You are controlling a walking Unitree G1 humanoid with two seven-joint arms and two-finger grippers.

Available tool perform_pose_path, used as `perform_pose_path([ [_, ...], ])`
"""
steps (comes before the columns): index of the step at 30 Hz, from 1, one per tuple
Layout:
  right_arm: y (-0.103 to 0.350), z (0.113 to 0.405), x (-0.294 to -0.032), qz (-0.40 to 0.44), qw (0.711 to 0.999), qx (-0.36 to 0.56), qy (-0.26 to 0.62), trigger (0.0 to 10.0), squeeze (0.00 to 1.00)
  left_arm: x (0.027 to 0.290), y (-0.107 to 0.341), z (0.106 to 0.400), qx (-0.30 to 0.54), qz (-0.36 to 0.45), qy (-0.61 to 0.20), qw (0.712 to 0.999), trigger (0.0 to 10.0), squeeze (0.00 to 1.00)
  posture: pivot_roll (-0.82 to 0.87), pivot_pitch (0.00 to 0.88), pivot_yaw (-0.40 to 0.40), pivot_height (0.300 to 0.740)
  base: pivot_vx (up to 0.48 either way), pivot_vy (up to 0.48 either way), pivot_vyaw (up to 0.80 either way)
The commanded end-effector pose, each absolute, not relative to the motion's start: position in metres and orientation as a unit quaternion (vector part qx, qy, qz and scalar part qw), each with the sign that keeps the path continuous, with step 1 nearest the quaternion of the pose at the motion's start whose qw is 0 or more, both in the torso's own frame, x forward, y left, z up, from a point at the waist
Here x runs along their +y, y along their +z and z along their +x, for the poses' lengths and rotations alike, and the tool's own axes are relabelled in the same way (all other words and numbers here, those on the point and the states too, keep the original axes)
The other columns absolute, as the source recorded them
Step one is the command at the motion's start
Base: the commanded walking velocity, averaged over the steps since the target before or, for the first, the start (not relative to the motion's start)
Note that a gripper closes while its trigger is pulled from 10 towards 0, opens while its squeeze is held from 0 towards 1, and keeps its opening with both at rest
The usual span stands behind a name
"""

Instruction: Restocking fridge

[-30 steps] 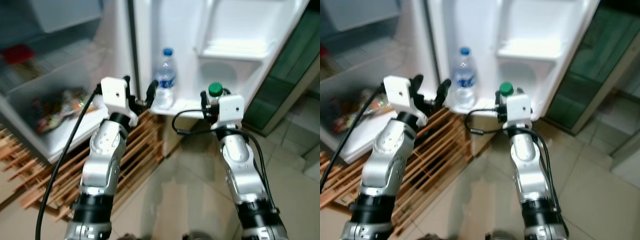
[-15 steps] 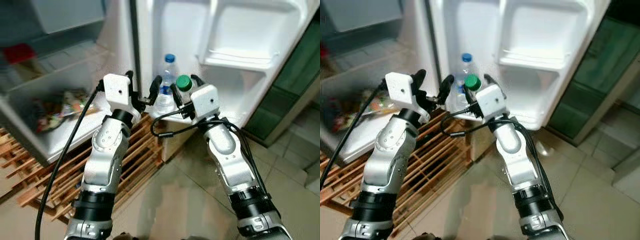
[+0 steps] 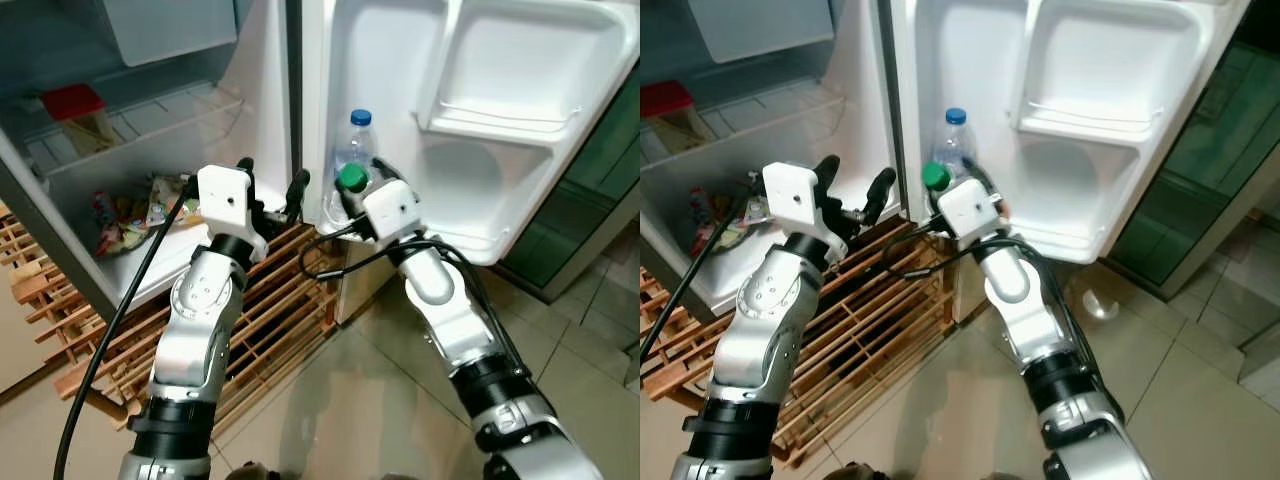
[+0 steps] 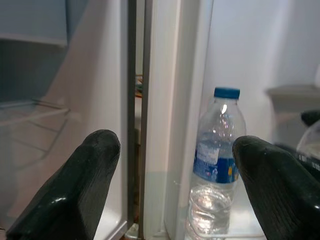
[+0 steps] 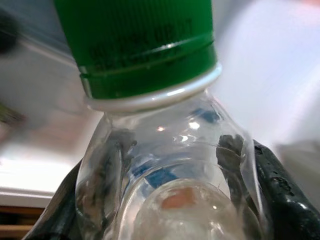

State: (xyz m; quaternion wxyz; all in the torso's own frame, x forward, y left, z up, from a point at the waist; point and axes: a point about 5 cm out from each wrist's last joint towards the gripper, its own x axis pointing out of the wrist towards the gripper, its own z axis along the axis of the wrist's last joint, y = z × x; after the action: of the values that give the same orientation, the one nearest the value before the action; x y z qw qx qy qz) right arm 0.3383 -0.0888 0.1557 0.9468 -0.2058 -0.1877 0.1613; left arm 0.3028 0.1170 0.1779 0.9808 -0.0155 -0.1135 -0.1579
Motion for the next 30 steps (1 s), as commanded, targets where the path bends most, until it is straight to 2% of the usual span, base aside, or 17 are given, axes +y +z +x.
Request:
perform_pose_path([
  [1,0.171,0.341,-0.092,-0.227,0.935,-0.230,0.144,0.0,0.00,0.114,0.184,0.300,-0.126,-0.020,-0.168,0.977,10.0,0.00,-0.02,0.000,0.002,0.740,0.439,0.000,0.00],
  [4,0.172,0.343,-0.098,-0.246,0.930,-0.239,0.136,0.0,0.00,0.113,0.187,0.298,-0.129,-0.024,-0.171,0.976,10.0,0.00,-0.01,0.000,0.006,0.740,0.431,0.000,0.00],
  [10,0.172,0.347,-0.098,-0.255,0.926,-0.245,0.136,0.0,0.00,0.113,0.186,0.295,-0.127,-0.020,-0.172,0.977,10.0,0.00,-0.01,0.000,0.010,0.740,0.337,0.334,0.00],
  [22,0.154,0.347,-0.084,-0.238,0.932,-0.227,0.154,0.0,0.00,0.117,0.188,0.291,-0.128,-0.003,-0.169,0.977,10.0,0.00,0.02,0.000,0.037,0.740,0.000,0.000,0.00],
  [30,0.133,0.350,-0.088,-0.299,0.919,-0.199,0.161,0.0,0.00,0.127,0.190,0.287,-0.129,0.023,-0.166,0.977,10.0,0.00,0.05,0.008,0.071,0.740,0.000,0.000,0.00],
])
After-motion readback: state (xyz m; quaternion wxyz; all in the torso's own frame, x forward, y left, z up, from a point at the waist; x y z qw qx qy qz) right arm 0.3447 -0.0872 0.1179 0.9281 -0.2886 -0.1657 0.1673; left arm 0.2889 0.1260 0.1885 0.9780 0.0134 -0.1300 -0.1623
